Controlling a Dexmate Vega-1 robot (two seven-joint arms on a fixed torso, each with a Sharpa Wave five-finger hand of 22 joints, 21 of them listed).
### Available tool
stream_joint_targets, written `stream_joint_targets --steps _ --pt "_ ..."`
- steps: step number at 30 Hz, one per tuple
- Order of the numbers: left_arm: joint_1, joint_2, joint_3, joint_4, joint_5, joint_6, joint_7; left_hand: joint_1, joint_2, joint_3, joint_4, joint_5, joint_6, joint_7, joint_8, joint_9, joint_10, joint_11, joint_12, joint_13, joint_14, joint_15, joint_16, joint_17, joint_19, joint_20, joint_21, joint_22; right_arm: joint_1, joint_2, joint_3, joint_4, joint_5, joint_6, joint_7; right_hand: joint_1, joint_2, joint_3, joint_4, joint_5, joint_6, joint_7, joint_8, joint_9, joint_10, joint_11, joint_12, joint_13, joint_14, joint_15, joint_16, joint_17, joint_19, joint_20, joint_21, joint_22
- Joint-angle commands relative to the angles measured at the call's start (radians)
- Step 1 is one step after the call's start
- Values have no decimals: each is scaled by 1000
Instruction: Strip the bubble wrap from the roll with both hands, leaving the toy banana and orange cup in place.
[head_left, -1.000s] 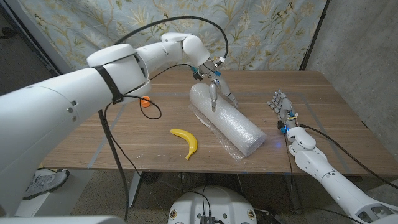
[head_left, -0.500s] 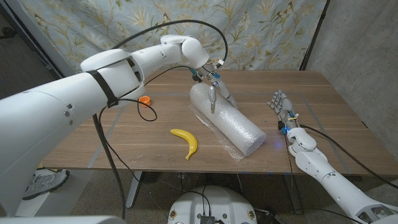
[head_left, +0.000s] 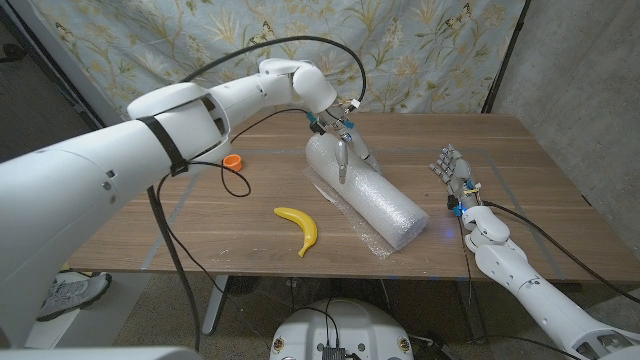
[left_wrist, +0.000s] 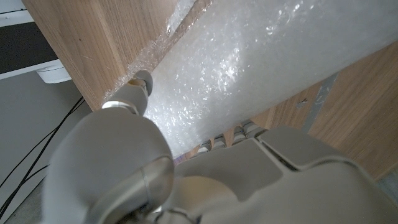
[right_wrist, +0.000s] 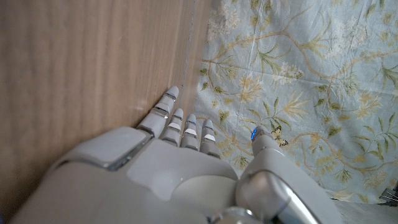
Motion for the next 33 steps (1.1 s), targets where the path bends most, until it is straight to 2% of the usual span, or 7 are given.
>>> stream_joint_targets --steps 1,13,17,22,33 --pt "26 25 -7 -52 27 15 37 -5 2 -2 -1 -4 -132 4 1 4 -146 10 -5 2 -112 10 4 3 -7 0 0 3 2 9 -3 25 12 2 21 -5 4 4 -6 8 5 -3 6 4 0 -1 6 5 2 12 8 2 3 12 6 2" --pt "98 135 -45 -265 91 79 101 -6 2 -9 -2 -4 -93 14 16 4 -110 7 11 -1 -72 5 20 2 26 5 14 3 -8 21 -3 34 25 7 28 -6 6 5 -6 9 5 -5 6 4 1 -2 6 5 7 9 10 2 3 14 7 2" --pt "131 185 -66 -353 141 90 153 -3 2 -11 -4 -4 -73 17 23 4 -96 6 18 -1 -50 3 25 3 41 5 18 3 -12 22 -1 34 28 8 28 -6 7 5 -6 9 5 -4 6 4 2 -3 7 5 8 9 11 2 3 18 7 2" --pt "175 243 -100 -460 216 108 229 10 2 -13 -11 -3 -44 16 29 5 -67 -1 33 -1 -5 -13 35 4 71 5 24 4 -15 24 0 36 33 6 33 -6 8 5 -6 9 6 -4 6 4 2 -3 7 5 9 11 12 2 3 19 7 2" --pt "256 340 -166 -637 311 142 299 30 0 -19 -15 -3 7 20 38 7 -20 -18 61 5 75 -44 50 10 120 5 32 6 -21 23 3 35 43 1 38 -7 8 5 -5 9 4 -4 6 4 3 -4 7 5 10 10 13 3 3 19 7 3"
